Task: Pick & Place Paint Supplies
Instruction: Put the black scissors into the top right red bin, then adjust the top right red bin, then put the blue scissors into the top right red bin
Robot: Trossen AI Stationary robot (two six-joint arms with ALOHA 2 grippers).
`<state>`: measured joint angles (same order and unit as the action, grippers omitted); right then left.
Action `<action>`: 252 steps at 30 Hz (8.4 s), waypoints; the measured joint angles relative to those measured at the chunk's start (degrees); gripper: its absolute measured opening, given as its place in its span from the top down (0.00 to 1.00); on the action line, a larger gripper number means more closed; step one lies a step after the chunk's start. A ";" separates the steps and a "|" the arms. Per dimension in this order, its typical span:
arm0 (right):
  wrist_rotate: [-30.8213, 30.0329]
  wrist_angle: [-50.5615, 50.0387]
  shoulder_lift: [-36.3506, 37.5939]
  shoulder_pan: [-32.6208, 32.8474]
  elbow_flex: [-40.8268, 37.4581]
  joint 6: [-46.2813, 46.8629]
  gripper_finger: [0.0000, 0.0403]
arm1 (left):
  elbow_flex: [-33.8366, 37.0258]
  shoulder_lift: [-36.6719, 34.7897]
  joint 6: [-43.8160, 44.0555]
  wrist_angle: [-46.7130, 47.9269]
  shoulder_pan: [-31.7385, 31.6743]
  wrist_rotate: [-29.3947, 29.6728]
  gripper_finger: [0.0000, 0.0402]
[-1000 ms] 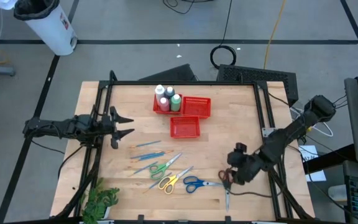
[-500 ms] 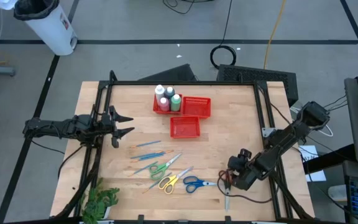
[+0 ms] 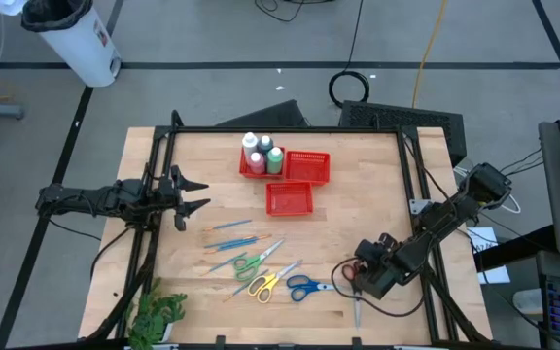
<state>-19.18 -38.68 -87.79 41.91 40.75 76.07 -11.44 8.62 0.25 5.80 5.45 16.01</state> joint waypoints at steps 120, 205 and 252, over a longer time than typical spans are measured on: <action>32.99 74.05 7.39 -76.76 2.03 -134.71 0.98 | 0.02 -0.02 -0.02 0.00 -0.02 -0.55 0.48; 11.74 37.15 16.84 -71.08 -8.86 -72.30 0.77 | 0.02 -0.02 -0.02 -0.02 -0.02 -0.52 0.48; 16.03 49.11 15.75 -72.83 -10.32 -80.63 1.00 | 0.00 -0.01 -0.02 0.00 -0.02 -0.52 0.48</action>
<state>-3.14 10.43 -72.04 -30.92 30.44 -4.56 -11.44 8.61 0.23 5.80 5.44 15.49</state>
